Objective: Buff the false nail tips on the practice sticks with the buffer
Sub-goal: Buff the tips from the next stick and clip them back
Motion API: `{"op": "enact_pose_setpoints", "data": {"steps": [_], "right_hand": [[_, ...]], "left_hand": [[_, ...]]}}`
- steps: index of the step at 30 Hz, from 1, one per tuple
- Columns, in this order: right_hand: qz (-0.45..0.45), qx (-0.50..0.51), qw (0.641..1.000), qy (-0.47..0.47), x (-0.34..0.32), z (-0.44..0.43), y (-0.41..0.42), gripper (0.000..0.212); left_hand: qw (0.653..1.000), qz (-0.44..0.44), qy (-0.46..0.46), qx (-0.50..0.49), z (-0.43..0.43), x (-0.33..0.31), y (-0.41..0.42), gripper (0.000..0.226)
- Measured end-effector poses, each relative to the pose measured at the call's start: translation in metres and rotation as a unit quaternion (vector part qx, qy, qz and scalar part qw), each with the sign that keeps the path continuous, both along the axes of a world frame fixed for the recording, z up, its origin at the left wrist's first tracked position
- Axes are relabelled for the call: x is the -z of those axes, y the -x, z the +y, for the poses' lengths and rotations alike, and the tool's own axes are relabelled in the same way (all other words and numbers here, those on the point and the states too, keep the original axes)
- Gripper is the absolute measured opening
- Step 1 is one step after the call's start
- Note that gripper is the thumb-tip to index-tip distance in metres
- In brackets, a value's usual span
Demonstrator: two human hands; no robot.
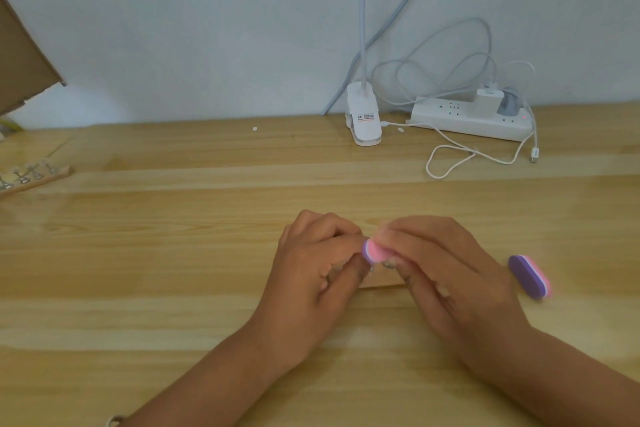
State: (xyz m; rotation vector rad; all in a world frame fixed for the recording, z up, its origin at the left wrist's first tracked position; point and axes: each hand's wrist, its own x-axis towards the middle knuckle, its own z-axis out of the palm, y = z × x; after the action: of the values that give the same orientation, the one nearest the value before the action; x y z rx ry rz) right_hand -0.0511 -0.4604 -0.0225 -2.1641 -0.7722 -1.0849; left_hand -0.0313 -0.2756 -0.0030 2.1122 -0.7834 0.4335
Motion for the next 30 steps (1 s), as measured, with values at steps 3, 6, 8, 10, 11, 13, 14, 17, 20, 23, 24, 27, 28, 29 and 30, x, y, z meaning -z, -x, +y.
{"op": "enact_pose_setpoints", "data": {"steps": [3, 6, 8, 10, 11, 13, 14, 17, 20, 23, 24, 27, 28, 29, 30], "right_hand": [[0.006, -0.007, 1.0, 0.0, 0.0002, -0.0017, -0.001, 0.024], [0.014, 0.0, 1.0, -0.013, 0.0003, -0.0024, -0.0013, 0.025], [0.0, -0.024, 1.0, 0.007, 0.0008, -0.001, 0.0005, 0.024], [0.007, -0.015, 1.0, 0.003, -0.0003, -0.0027, -0.0007, 0.025], [0.014, -0.002, 1.0, -0.008, -0.001, -0.0038, -0.0016, 0.025], [0.013, 0.007, 1.0, -0.022, -0.0008, -0.0031, -0.0014, 0.024], [0.007, 0.001, 1.0, -0.024, -0.0007, -0.0019, -0.0003, 0.023], [0.015, 0.007, 0.999, -0.05, -0.0023, -0.0025, 0.0017, 0.025], [0.02, 0.0, 0.998, -0.054, -0.0035, -0.0016, 0.0019, 0.025], [0.013, -0.037, 0.999, -0.023, -0.0025, 0.0004, 0.0015, 0.024], [0.017, -0.034, 0.999, -0.025, -0.0026, 0.0, 0.0009, 0.024], [0.015, -0.047, 0.999, -0.016, -0.0009, -0.001, 0.0019, 0.023], [0.01, -0.058, 0.998, -0.009, -0.0006, -0.0008, 0.0023, 0.023], [0.01, -0.061, 0.998, -0.009, -0.0011, -0.0007, 0.0021, 0.024], [0.013, -0.057, 0.998, -0.017, -0.0018, -0.0009, 0.0017, 0.024]], "left_hand": [[1.0, -0.006, 0.002, -0.005, 0.0, 0.0007, -0.0001, 0.021], [1.0, -0.001, 0.015, -0.01, 0.0001, 0.0001, -0.0002, 0.021], [1.0, 0.002, 0.017, -0.004, 0.0, -0.0001, 0.0001, 0.023], [1.0, 0.006, 0.025, -0.004, 0.0004, 0.0001, 0.0, 0.023], [1.0, 0.006, 0.028, -0.005, 0.0004, 0.0, -0.0003, 0.023], [0.999, 0.008, 0.035, -0.003, 0.0006, -0.0006, -0.0009, 0.023], [0.999, 0.011, 0.041, 0.0, 0.0008, -0.0009, -0.0013, 0.022], [0.995, 0.052, 0.082, 0.022, 0.003, -0.0005, -0.0023, 0.014], [0.992, 0.066, 0.104, 0.032, 0.0047, -0.001, -0.0011, 0.014], [0.994, 0.046, 0.089, 0.034, 0.0038, -0.0011, -0.0003, 0.016], [0.995, 0.04, 0.081, 0.03, 0.0038, -0.0007, -0.0003, 0.017], [0.996, 0.045, 0.068, 0.029, 0.0032, -0.0009, 0.0, 0.016], [0.996, 0.049, 0.069, 0.032, 0.0027, -0.0014, 0.0004, 0.017], [0.995, 0.054, 0.071, 0.034, 0.0023, -0.002, 0.0008, 0.02], [0.995, 0.059, 0.074, 0.036, 0.0021, -0.0024, 0.0012, 0.021]]}}
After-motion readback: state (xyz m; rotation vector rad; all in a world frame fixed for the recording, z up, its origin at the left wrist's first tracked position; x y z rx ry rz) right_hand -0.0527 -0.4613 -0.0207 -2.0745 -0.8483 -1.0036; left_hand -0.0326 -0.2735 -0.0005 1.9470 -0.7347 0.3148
